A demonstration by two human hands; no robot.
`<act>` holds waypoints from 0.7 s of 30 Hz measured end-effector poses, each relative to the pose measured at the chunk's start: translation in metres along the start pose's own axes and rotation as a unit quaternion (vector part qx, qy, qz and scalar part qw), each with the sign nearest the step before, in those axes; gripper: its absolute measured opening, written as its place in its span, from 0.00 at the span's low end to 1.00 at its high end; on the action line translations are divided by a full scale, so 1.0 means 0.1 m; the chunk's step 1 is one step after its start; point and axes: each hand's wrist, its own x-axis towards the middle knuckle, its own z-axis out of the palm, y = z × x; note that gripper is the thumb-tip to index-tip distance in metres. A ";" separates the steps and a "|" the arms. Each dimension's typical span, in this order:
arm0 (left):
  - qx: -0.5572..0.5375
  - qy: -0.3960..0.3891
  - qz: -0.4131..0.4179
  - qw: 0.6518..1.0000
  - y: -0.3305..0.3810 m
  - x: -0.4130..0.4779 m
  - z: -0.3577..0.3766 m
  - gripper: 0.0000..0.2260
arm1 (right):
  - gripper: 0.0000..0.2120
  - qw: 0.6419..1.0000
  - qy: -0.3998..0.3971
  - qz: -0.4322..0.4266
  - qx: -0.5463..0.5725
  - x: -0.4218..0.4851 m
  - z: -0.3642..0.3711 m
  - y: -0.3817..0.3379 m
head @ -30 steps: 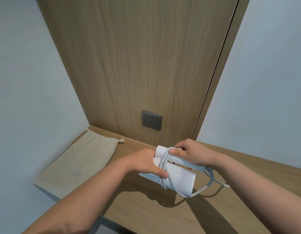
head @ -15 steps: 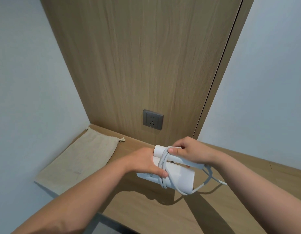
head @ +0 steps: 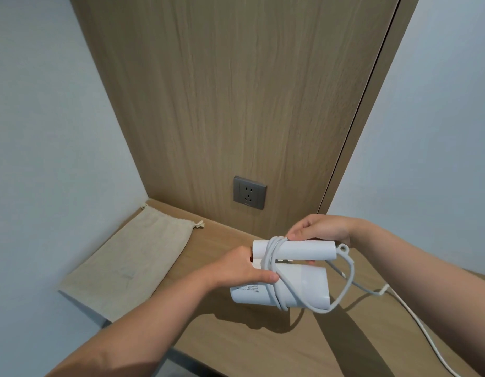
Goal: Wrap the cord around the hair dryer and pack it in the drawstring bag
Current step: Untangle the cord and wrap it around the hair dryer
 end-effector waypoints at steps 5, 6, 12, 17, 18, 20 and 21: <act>-0.022 0.000 -0.012 1.000 -0.05 0.04 0.07 0.16 | 0.21 0.988 0.101 0.029 -0.114 0.01 0.05 -0.06; -0.027 0.000 -0.013 1.000 -0.06 0.05 0.10 0.19 | 0.20 0.981 0.124 0.034 -0.148 0.02 0.06 -0.08; -0.075 -0.005 -0.015 0.997 -0.11 0.11 0.22 0.25 | 0.20 0.950 0.188 0.056 -0.243 0.05 0.12 -0.16; -0.096 -0.026 -0.020 0.995 -0.06 0.08 0.22 0.19 | 0.21 0.941 0.195 0.057 -0.271 0.08 0.15 -0.15; -0.096 -0.031 -0.021 0.995 -0.06 0.07 0.21 0.20 | 0.21 0.943 0.190 0.061 -0.266 0.08 0.14 -0.15; -0.096 -0.040 -0.024 0.994 -0.09 0.09 0.18 0.26 | 0.22 0.961 0.147 0.072 -0.223 0.08 0.08 -0.12; -0.096 -0.048 -0.025 0.994 -0.11 0.09 0.16 0.28 | 0.22 0.977 0.101 0.079 -0.171 0.07 0.02 -0.10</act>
